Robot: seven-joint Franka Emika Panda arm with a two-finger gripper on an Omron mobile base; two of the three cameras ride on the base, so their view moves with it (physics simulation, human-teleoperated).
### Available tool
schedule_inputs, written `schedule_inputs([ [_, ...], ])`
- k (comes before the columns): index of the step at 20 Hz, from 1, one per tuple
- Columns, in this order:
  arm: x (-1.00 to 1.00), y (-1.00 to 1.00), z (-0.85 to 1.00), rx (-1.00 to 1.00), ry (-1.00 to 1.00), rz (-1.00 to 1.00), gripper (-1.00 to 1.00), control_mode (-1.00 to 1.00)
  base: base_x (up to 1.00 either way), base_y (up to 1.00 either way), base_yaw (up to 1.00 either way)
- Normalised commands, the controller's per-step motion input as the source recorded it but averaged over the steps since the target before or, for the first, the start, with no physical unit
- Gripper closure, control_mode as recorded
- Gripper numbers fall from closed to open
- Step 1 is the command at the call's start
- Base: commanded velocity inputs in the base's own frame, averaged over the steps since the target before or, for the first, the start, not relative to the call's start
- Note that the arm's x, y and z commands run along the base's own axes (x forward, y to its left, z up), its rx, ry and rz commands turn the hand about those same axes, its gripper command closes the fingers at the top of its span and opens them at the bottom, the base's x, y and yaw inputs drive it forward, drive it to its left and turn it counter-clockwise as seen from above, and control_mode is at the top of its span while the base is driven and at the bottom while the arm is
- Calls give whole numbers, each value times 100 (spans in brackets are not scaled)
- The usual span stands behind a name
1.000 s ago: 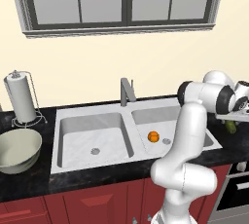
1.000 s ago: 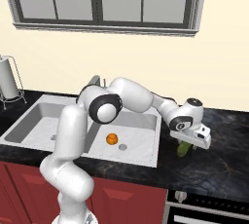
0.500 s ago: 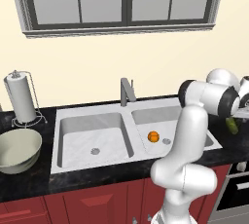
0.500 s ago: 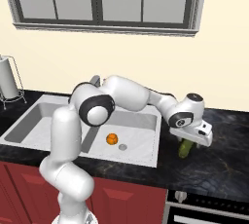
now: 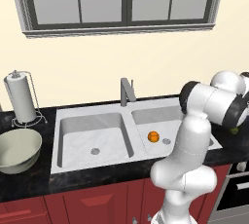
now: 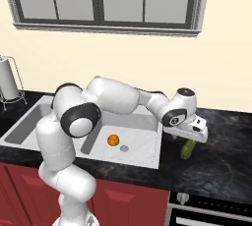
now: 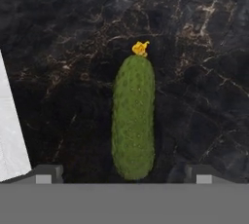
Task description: Remove the cucumber and orange from the sink. Then move the bowl and cup from the counter to the sink for washing.
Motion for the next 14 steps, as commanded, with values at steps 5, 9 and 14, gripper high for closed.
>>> schedule_inputs([
  [5,-25,45,22,0,-1,7,-100,-100,0,0,0],
  [9,-21,49,19,-4,-14,3,-100,-100,0,0,0],
  [14,-13,51,19,-6,-11,5,-100,-100,0,0,0],
])
